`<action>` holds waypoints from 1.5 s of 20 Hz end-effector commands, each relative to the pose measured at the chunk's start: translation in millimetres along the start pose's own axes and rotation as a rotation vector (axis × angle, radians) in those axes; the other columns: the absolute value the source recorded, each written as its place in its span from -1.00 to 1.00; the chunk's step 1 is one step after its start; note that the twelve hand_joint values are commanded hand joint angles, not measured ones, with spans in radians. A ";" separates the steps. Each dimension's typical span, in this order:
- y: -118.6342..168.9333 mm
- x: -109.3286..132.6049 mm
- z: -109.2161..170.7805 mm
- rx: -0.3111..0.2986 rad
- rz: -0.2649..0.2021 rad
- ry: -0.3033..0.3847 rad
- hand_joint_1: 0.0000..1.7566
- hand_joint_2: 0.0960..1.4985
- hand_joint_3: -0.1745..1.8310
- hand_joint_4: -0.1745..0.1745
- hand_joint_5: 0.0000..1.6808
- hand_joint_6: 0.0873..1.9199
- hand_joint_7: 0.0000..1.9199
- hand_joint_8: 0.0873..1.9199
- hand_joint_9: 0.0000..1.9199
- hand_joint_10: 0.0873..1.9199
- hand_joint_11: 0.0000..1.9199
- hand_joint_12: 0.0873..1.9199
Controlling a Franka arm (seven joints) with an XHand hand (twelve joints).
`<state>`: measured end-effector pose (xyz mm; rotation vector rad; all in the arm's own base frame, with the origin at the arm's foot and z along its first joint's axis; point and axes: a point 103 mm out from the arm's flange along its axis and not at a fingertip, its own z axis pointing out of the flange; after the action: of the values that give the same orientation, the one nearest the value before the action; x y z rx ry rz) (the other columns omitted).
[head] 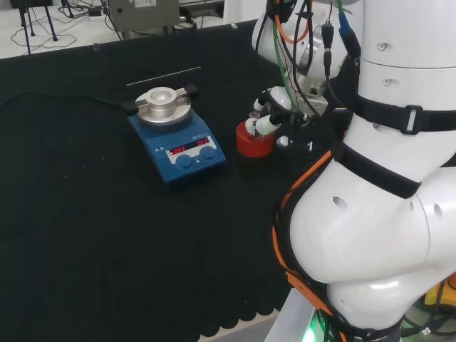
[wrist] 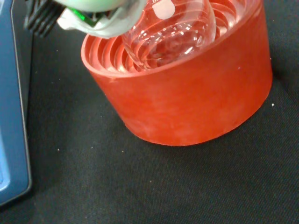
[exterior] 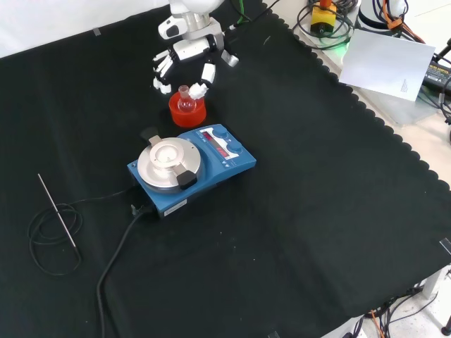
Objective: Pick up the round-bottom flask.
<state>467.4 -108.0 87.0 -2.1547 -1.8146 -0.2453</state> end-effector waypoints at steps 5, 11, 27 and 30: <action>6.7 2.2 1.8 -0.006 -0.010 -0.012 0.02 -0.19 -0.15 -0.44 -0.29 -0.27 -0.56 -0.36 -0.38 -0.37 -0.89 0.37; 7.5 3.0 1.0 -0.005 -0.012 -0.016 0.02 -0.17 -0.16 -0.46 -0.25 -0.23 -0.54 -0.36 -0.37 -0.37 -0.88 0.37; -4.5 -5.8 3.0 0.009 -0.008 0.018 -0.03 -0.20 -0.15 -0.50 -0.33 -0.23 -0.56 -0.36 -0.38 -0.37 -0.88 0.37; -5.2 -6.1 0.6 0.001 -0.014 0.025 -0.03 -0.20 -0.15 -0.51 -0.32 -0.23 -0.57 -0.36 -0.38 -0.37 -0.88 0.37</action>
<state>461.9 -111.9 83.3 -2.1309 -1.8131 -0.2590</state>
